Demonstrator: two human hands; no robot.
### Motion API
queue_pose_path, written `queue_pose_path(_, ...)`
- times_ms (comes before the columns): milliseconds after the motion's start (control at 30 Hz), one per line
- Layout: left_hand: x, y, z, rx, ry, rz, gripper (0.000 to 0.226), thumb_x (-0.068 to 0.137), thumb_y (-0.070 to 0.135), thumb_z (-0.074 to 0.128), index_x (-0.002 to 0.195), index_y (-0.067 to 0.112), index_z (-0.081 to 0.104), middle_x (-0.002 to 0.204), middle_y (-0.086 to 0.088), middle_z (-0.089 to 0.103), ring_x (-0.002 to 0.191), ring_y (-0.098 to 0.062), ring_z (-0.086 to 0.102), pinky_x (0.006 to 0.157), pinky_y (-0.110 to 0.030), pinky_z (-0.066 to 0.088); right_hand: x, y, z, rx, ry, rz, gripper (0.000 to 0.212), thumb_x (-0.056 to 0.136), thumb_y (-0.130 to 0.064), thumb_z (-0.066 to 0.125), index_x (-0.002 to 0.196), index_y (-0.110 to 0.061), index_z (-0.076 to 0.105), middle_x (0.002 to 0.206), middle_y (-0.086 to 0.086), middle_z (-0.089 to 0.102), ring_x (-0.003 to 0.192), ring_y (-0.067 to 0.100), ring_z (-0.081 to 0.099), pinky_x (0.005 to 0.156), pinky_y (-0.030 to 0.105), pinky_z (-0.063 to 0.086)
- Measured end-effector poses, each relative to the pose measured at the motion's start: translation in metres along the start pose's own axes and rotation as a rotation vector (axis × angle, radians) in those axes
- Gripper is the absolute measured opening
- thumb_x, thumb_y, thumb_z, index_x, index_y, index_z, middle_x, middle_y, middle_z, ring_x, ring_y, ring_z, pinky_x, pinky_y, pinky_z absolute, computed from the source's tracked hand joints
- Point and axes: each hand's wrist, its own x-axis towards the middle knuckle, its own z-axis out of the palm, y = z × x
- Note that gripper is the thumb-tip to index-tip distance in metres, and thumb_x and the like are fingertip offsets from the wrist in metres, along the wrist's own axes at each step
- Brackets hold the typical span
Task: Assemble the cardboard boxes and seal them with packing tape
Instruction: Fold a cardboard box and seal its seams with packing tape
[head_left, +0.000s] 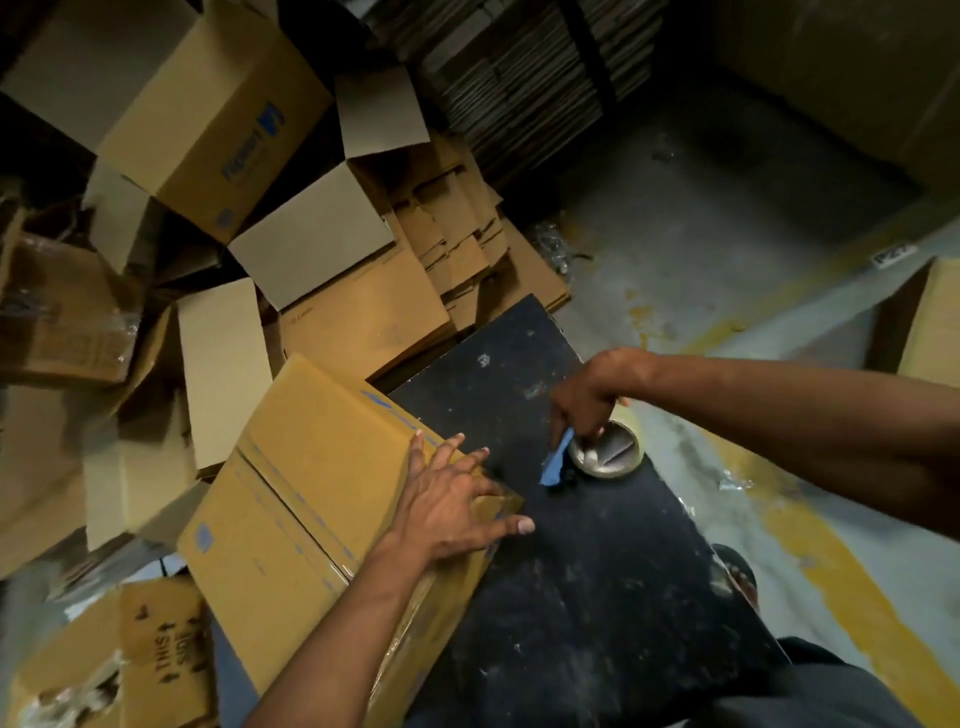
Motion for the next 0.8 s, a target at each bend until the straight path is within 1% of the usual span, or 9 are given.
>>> queue_pose_path(100,0.004,-0.007,-0.001,-0.095,0.017,0.04,0.104,0.069,0.105,0.005,0.138,0.05,0.06,0.162,0.014,0.04,0.158,-0.016,0.011,0.122,-0.063,-0.011,0.001,0.005,0.02,0.155,0.049,0.018,0.063,0.095,-0.003,0.056,0.15,-0.034,0.052,0.133,-0.008,0.056,0.089,0.014,0.054,0.044,0.011,0.046)
queue_pose_path(133,0.001,-0.01,0.002,-0.156,0.086,0.063,0.103,0.072,0.104,0.008,0.139,0.046,0.061,0.158,0.015,0.046,0.156,-0.016,0.018,0.123,-0.062,-0.007,0.003,0.006,0.028,0.212,0.07,0.033,0.065,0.094,0.0,0.054,0.149,-0.033,0.052,0.134,-0.006,0.056,0.09,0.016,0.054,0.041,0.013,0.046)
queue_pose_path(200,-0.008,-0.018,0.011,-0.262,0.288,0.168,0.091,0.08,0.098,0.024,0.126,0.036,0.071,0.137,0.015,0.064,0.144,-0.017,0.043,0.124,-0.06,0.008,0.011,0.008,0.043,0.268,0.123,0.036,0.065,0.09,-0.001,0.055,0.145,-0.035,0.058,0.136,-0.002,0.063,0.098,0.021,0.06,0.064,0.028,0.059)
queue_pose_path(233,-0.012,-0.021,0.016,-0.284,0.364,0.228,0.083,0.083,0.095,0.031,0.117,0.032,0.074,0.125,0.015,0.069,0.134,-0.017,0.052,0.123,-0.059,0.014,0.015,0.009,0.05,0.291,0.156,0.044,0.064,0.088,-0.002,0.056,0.143,-0.035,0.06,0.134,0.001,0.067,0.099,0.022,0.062,0.075,0.033,0.057)
queue_pose_path(300,-0.015,-0.026,0.025,-0.256,0.382,0.279,0.077,0.085,0.092,0.036,0.11,0.029,0.072,0.112,0.015,0.07,0.121,-0.015,0.059,0.122,-0.058,0.018,0.021,0.009,0.06,0.333,0.191,0.062,0.062,0.087,-0.004,0.057,0.139,-0.037,0.063,0.127,0.003,0.071,0.098,0.023,0.064,0.082,0.033,0.054)
queue_pose_path(433,-0.004,-0.028,0.028,-0.144,0.271,0.268,0.081,0.08,0.097,0.034,0.112,0.033,0.073,0.113,0.017,0.071,0.126,-0.017,0.057,0.122,-0.062,0.017,0.031,0.002,0.071,0.292,0.269,0.13,0.061,0.087,-0.009,0.06,0.14,-0.04,0.06,0.124,0.005,0.071,0.108,0.029,0.066,0.087,0.037,0.058)
queue_pose_path(600,0.011,-0.018,0.012,0.071,0.078,0.217,0.109,0.065,0.107,0.005,0.126,0.045,0.069,0.144,0.023,0.058,0.149,-0.01,0.033,0.124,-0.059,-0.002,0.03,-0.014,0.086,0.224,0.402,0.233,0.048,0.097,-0.027,0.057,0.145,-0.033,0.053,0.141,0.011,0.048,0.124,0.034,0.057,0.095,0.041,0.052)
queue_pose_path(700,0.011,-0.023,0.009,0.041,0.078,0.246,0.115,0.064,0.106,-0.004,0.133,0.045,0.065,0.147,0.023,0.055,0.15,-0.009,0.029,0.123,-0.059,-0.006,0.033,-0.023,0.096,0.157,0.504,0.309,0.043,0.097,-0.028,0.056,0.139,-0.029,0.055,0.134,0.011,0.051,0.121,0.036,0.05,0.096,0.049,0.054)
queue_pose_path(800,0.009,-0.041,0.018,-0.202,0.234,0.245,0.099,0.083,0.095,0.006,0.129,0.036,0.071,0.136,0.017,0.066,0.14,-0.011,0.046,0.125,-0.057,0.004,0.028,-0.037,0.101,0.132,0.623,0.367,0.045,0.097,-0.027,0.053,0.142,-0.032,0.054,0.13,0.007,0.052,0.121,0.031,0.049,0.092,0.045,0.054)
